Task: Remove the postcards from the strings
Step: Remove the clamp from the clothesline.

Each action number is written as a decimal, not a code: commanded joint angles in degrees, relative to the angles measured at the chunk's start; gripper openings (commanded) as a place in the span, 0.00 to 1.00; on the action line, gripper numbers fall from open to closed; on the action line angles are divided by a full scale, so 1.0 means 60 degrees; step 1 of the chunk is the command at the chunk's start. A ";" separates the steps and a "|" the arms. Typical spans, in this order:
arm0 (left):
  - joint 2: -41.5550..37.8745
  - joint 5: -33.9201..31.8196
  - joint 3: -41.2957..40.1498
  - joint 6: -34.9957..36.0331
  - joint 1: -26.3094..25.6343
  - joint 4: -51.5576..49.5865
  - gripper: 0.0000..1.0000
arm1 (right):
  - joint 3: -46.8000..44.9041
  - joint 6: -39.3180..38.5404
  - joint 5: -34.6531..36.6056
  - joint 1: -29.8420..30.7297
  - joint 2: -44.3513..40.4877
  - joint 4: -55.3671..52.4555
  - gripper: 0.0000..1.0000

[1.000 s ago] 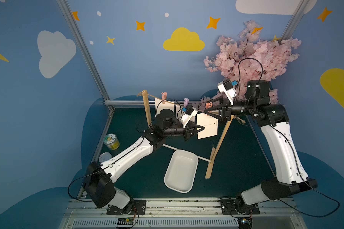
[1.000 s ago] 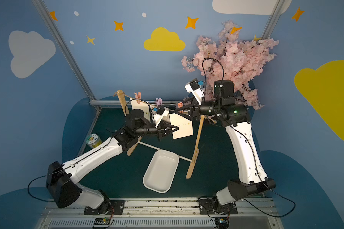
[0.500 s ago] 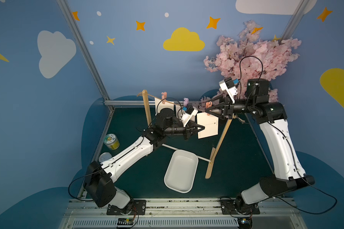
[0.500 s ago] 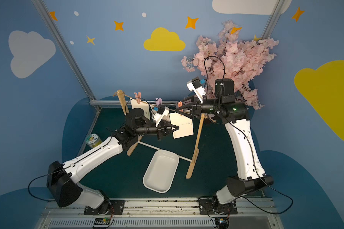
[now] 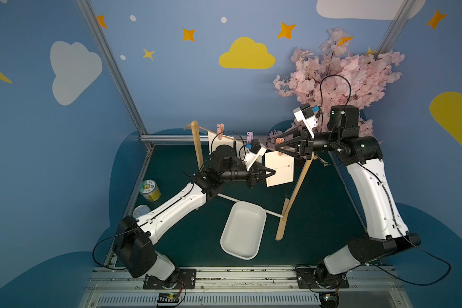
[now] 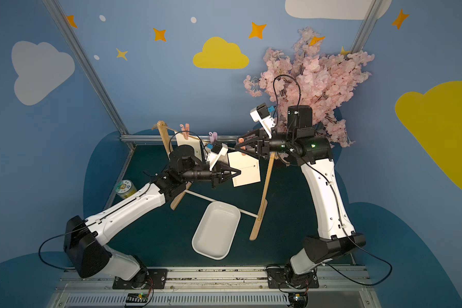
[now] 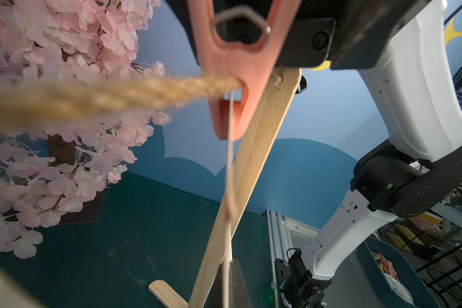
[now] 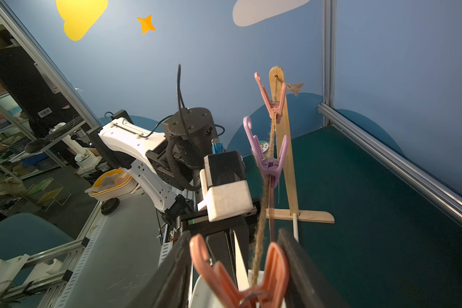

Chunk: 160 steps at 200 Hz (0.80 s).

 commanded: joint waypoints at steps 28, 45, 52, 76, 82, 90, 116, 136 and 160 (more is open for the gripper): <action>0.0082 0.0201 0.0311 0.0089 0.0033 -0.0192 0.03 | 0.0317 0.0018 -0.0206 0.0065 0.0179 0.0124 0.50; 0.0069 0.0205 0.0325 0.0115 0.0031 -0.0214 0.03 | 0.0359 -0.0020 -0.0110 0.0063 0.0230 0.0051 0.52; 0.0059 0.0201 0.0326 0.0118 0.0025 -0.0228 0.03 | 0.0353 -0.0036 -0.0117 0.0063 0.0253 0.0010 0.52; 0.0023 0.0168 0.0311 0.0155 0.0033 -0.0229 0.03 | 0.0366 -0.0094 -0.0060 0.0088 0.0303 -0.0054 0.54; 0.0023 0.0153 0.0311 0.0152 0.0037 -0.0229 0.03 | 0.0375 -0.0107 -0.0024 0.0079 0.0315 -0.0104 0.54; 0.0018 0.0161 0.0311 0.0176 0.0022 -0.0229 0.03 | 0.0384 -0.0142 -0.0010 0.0073 0.0330 -0.0105 0.53; 0.0002 0.0124 0.0311 0.0178 0.0034 -0.0229 0.03 | 0.0405 -0.0240 0.0025 0.0086 0.0363 -0.0253 0.53; 0.0008 0.0116 0.0325 0.0177 0.0040 -0.0229 0.03 | 0.0417 -0.0300 0.0066 0.0102 0.0391 -0.0318 0.51; -0.0021 0.0097 0.0311 0.0197 0.0047 -0.0229 0.03 | 0.0434 -0.0369 0.0122 0.0116 0.0421 -0.0454 0.48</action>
